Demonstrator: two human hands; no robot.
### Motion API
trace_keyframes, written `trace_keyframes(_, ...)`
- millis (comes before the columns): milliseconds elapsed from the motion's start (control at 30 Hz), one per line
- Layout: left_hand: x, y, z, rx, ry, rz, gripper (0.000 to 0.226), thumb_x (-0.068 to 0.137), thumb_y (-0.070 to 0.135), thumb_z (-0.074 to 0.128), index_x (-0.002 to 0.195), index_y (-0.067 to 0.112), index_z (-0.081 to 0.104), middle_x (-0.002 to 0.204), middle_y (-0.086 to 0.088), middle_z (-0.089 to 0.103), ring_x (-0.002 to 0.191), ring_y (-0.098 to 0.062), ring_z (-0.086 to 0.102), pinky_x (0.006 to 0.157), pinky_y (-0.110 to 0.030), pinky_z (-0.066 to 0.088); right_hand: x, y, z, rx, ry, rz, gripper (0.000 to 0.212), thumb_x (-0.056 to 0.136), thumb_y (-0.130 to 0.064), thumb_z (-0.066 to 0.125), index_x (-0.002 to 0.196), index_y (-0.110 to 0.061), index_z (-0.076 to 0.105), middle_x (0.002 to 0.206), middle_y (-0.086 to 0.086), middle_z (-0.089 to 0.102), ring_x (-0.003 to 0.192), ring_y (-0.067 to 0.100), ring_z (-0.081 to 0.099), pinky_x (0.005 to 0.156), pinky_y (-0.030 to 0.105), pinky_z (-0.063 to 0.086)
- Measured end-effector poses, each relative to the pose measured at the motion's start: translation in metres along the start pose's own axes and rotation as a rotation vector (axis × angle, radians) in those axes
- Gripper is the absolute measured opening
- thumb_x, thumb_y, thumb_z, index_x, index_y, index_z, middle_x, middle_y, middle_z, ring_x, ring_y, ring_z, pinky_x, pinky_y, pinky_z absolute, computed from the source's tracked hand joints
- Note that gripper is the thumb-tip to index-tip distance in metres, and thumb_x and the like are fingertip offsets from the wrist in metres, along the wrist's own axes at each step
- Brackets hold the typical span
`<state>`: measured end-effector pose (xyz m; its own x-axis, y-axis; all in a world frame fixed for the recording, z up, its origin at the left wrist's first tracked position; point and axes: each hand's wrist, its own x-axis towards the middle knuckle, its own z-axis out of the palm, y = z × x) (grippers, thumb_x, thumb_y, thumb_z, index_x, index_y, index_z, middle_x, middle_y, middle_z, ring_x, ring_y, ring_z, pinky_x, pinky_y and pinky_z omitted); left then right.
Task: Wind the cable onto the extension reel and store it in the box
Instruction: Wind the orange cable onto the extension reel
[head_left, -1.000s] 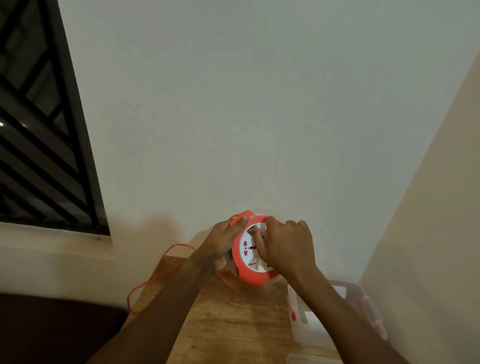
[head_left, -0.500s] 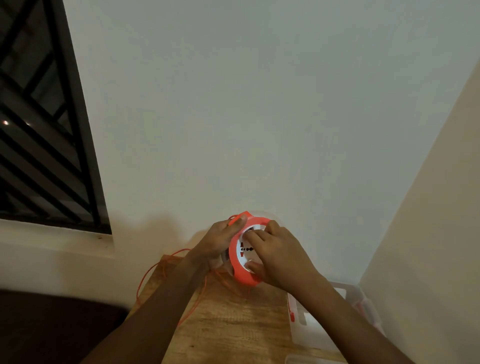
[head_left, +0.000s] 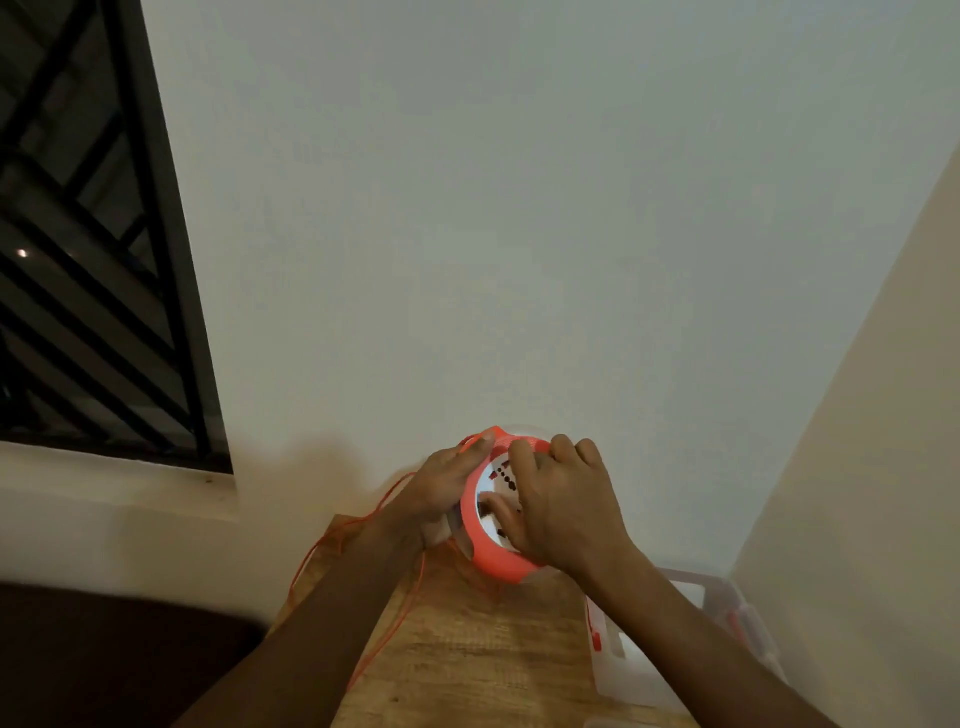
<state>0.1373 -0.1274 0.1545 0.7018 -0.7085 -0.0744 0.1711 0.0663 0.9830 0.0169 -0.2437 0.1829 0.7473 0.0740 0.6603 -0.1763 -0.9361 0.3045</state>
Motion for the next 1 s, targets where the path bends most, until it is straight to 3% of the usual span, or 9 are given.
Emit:
trace_keyframes(133, 0.002, -0.001, 0.007, -0.007, 0.061, 0.044, 0.061, 0.079, 0.063, 0.062, 0.116, 0.014, 0.071, 0.107, -0.012, 0.079, 0.097, -0.037, 0.076, 0.093, -0.053, 0.060, 0.012, 0.004, 0.004, 0.055, -0.023, 0.264, 0.038, 0.082, -0.052, 0.056, 0.088, -0.015, 0.064, 0.060, 0.002, 0.067, 0.051, 0.022, 0.061, 0.064, 0.035, 0.048)
trace_keyframes(233, 0.005, 0.002, 0.013, -0.009, 0.054, 0.045, 0.063, 0.078, 0.061, 0.061, 0.120, 0.015, 0.070, 0.108, -0.010, 0.079, 0.098, -0.036, 0.076, 0.094, -0.053, 0.059, 0.014, 0.003, 0.006, 0.093, -0.030, 0.225, 0.033, 0.066, -0.042, 0.079, 0.080, -0.015, 0.065, 0.057, 0.001, 0.066, 0.043, 0.020, 0.059, 0.057, 0.035, 0.052)
trace_keyframes(300, 0.003, 0.003, 0.016, -0.022, 0.033, 0.037, 0.060, 0.079, 0.059, 0.060, 0.120, 0.016, 0.069, 0.110, -0.010, 0.079, 0.099, -0.034, 0.076, 0.093, -0.050, 0.060, 0.012, 0.004, 0.006, 0.126, -0.002, 0.139, 0.038, 0.059, -0.033, 0.085, 0.085, -0.012, 0.066, 0.065, 0.004, 0.070, 0.053, 0.024, 0.064, 0.059, 0.037, 0.054)
trace_keyframes(433, 0.005, 0.004, 0.015, -0.075, -0.009, 0.038, 0.049, 0.093, 0.050, 0.057, 0.113, 0.008, 0.072, 0.105, -0.017, 0.077, 0.092, -0.031, 0.075, 0.083, -0.041, 0.062, 0.004, 0.012, -0.003, 0.257, -0.016, -0.089, 0.022, 0.072, -0.024, 0.068, 0.092, -0.014, 0.064, 0.090, 0.002, 0.070, 0.080, 0.025, 0.060, 0.069, 0.041, 0.053)
trace_keyframes(567, 0.010, 0.008, 0.012, 0.000, -0.023, 0.053, 0.051, 0.093, 0.053, 0.053, 0.117, 0.011, 0.071, 0.106, -0.016, 0.078, 0.089, -0.032, 0.075, 0.078, -0.040, 0.063, -0.007, 0.027, -0.006, 0.181, -0.175, -0.184, 0.045, 0.067, -0.032, 0.073, 0.109, -0.022, 0.062, 0.113, -0.002, 0.066, 0.099, 0.027, 0.057, 0.079, 0.041, 0.053)
trace_keyframes(733, 0.012, 0.006, 0.019, 0.048, -0.050, 0.068, 0.061, 0.082, 0.058, 0.058, 0.123, 0.013, 0.067, 0.112, -0.016, 0.076, 0.102, -0.039, 0.074, 0.094, -0.052, 0.059, -0.004, 0.020, -0.007, 0.046, -0.149, -0.107, 0.081, 0.050, -0.046, 0.089, 0.119, -0.015, 0.060, 0.103, 0.007, 0.072, 0.092, 0.030, 0.062, 0.074, 0.040, 0.056)
trace_keyframes(867, 0.014, 0.006, 0.016, 0.061, -0.032, 0.070, 0.059, 0.082, 0.060, 0.059, 0.117, 0.013, 0.070, 0.112, -0.018, 0.076, 0.104, -0.043, 0.072, 0.095, -0.055, 0.058, -0.008, 0.021, 0.004, 0.000, 0.013, -0.161, 0.067, 0.065, -0.050, 0.078, 0.112, -0.012, 0.049, 0.094, 0.010, 0.074, 0.084, 0.031, 0.064, 0.072, 0.038, 0.053)
trace_keyframes(1000, 0.016, 0.000, 0.017, -0.041, -0.014, 0.031, 0.056, 0.090, 0.055, 0.060, 0.121, 0.010, 0.071, 0.114, -0.017, 0.076, 0.106, -0.041, 0.072, 0.099, -0.057, 0.056, -0.003, 0.023, 0.010, 0.001, 0.065, -0.010, 0.048, 0.078, -0.055, 0.065, 0.099, -0.013, 0.056, 0.080, 0.009, 0.071, 0.069, 0.029, 0.064, 0.066, 0.038, 0.050)
